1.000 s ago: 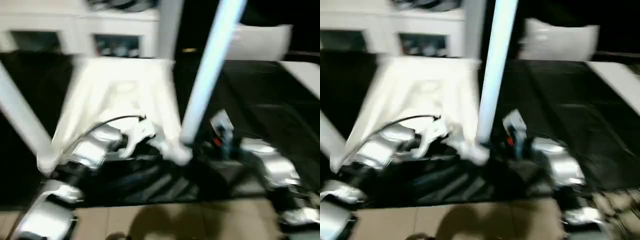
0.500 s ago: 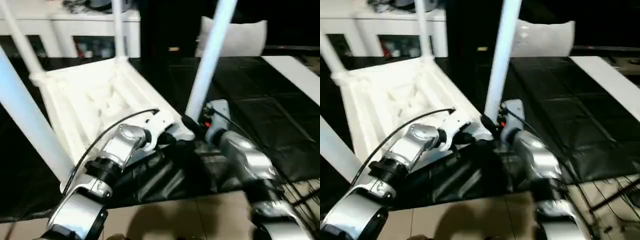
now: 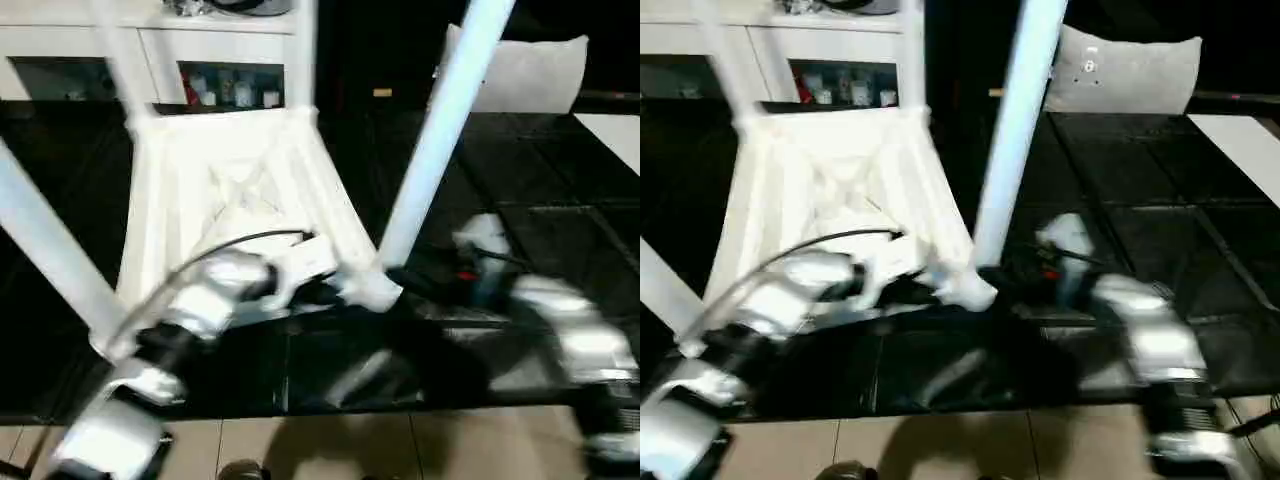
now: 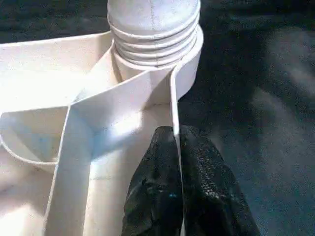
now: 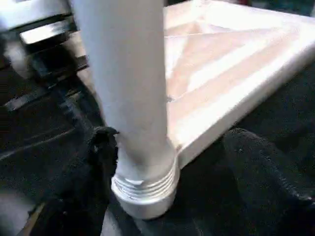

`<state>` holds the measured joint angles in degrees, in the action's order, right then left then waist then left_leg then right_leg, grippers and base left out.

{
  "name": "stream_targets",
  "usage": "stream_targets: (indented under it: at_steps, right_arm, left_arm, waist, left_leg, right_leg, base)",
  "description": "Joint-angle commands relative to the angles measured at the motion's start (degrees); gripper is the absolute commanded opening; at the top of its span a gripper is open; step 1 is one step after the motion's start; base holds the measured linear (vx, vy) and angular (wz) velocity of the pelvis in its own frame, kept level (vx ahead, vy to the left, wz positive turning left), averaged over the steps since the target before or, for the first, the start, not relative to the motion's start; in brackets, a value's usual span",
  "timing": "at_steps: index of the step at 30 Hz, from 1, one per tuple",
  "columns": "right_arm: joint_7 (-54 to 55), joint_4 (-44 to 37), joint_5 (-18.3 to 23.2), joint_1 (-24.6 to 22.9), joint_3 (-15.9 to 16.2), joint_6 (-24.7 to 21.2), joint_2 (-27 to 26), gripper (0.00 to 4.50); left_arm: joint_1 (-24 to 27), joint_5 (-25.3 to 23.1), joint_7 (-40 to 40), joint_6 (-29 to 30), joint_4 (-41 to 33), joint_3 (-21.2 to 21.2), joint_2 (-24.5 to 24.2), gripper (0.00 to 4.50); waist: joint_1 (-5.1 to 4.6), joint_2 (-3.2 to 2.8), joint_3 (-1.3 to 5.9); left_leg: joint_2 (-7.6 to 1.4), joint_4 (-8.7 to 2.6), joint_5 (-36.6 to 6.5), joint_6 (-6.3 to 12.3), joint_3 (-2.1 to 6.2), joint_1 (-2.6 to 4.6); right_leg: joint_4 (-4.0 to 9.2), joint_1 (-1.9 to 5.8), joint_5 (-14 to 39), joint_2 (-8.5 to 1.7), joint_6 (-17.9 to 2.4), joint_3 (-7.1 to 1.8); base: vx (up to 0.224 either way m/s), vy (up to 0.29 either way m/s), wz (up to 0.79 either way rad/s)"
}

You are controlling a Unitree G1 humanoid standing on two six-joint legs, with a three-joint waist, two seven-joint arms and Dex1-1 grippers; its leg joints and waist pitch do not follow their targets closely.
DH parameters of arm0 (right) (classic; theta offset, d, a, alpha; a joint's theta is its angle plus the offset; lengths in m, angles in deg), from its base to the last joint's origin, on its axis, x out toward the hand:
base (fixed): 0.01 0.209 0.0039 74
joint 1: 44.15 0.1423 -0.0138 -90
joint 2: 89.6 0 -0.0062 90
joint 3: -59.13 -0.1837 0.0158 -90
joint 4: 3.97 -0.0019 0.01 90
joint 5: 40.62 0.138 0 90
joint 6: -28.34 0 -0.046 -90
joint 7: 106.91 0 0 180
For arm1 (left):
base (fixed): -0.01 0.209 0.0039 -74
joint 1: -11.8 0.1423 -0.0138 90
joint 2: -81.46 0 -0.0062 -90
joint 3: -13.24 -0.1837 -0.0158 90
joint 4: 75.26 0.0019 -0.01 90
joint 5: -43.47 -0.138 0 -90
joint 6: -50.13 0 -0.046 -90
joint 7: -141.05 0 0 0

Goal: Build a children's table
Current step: Rotate leg to tighten

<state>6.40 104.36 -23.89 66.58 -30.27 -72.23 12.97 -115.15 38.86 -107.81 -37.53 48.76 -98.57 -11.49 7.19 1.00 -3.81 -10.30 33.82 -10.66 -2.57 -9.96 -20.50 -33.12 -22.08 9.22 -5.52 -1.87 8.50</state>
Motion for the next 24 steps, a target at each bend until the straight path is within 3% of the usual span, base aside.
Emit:
stream_targets:
  at_steps: [1, 7, 9, 10, 11, 20, 24]
  right_arm:
    - [-3.82, -0.70, 0.38, -0.28, 1.75, 0.99, 1.15, 3.35]
    - [-10.98, 0.57, 0.32, 0.70, 5.06, 1.25, 2.78, 2.81]
    - [-12.59, 1.14, 0.27, 1.05, 5.86, 1.30, 2.67, 2.75]
    - [-13.22, 1.34, 0.24, 1.16, 6.21, 1.23, 2.51, 2.61]
    - [-13.64, 1.77, 0.12, 1.38, 6.72, 1.20, 2.11, 2.39]
    - [-16.09, 1.37, 1.68, 0.71, 7.62, -1.10, 1.79, 1.93]
    - [-16.38, -0.95, 3.72, -1.06, 6.67, -3.57, 2.09, 1.88]
  left_arm:
    - [0.03, -0.11, -4.30, -1.51, -0.57, -3.14, 0.49, 0.00]
    - [-0.39, 0.81, -10.77, -4.38, -1.75, -5.12, -0.52, 0.00]
    - [-0.48, 0.88, -12.38, -4.91, -2.27, -5.69, -0.66, 0.00]
    - [-0.56, 0.84, -12.82, -5.09, -2.46, -5.90, -0.63, 0.00]
    - [-0.76, 0.82, -13.17, -5.15, -2.56, -6.01, -0.46, 0.00]
    - [-1.06, 1.08, -13.75, -5.24, -1.96, -5.78, -0.07, 0.00]
    - [-0.55, 1.55, -11.84, -1.52, -2.11, -4.56, 0.24, 0.00]
  waist:
    - [-0.06, 0.31, 4.22]
    - [0.69, 0.31, 4.26]
    - [0.97, 0.32, 4.34]
    - [0.99, 0.58, 4.32]
    - [1.09, 0.41, 4.38]
    - [1.04, 0.46, 4.44]
    - [1.24, 0.44, 4.47]
  left_leg:
    - [-4.05, -3.95, -11.53, 3.37, 1.06, 0.55]
    - [-4.18, -3.99, -12.57, 2.51, 1.00, 0.92]
    - [-4.21, -4.01, -12.22, 2.31, 1.06, 0.78]
    - [-4.24, -4.03, -12.11, 2.36, 1.03, 0.73]
    - [-4.30, -4.02, -11.78, 2.27, 1.09, 0.72]
    - [-4.20, -3.96, -10.98, 2.35, 1.09, 0.62]
    - [-4.28, -3.93, -10.44, 2.55, 1.04, 0.61]
  right_leg:
    - [4.04, 2.86, 18.54, -5.05, -8.62, -4.19]
    - [4.20, 2.62, 19.94, -5.17, -8.78, -4.30]
    - [3.99, 2.79, 19.25, -5.22, -9.04, -4.24]
    - [4.02, 2.79, 19.14, -5.22, -9.01, -4.28]
    - [3.86, 2.81, 18.64, -5.29, -9.23, -4.29]
    - [3.81, 2.92, 18.24, -5.16, -9.10, -4.24]
    - [3.57, 2.96, 16.74, -5.17, -9.64, -4.31]
  base:
    - [0.000, 0.000, 0.00]
    - [0.000, 0.000, 0.00]
    - [0.000, 0.000, 0.00]
    - [0.000, 0.000, 0.00]
    - [0.000, 0.000, 0.00]
    - [0.000, 0.000, 0.00]
    - [0.000, 0.000, 0.00]
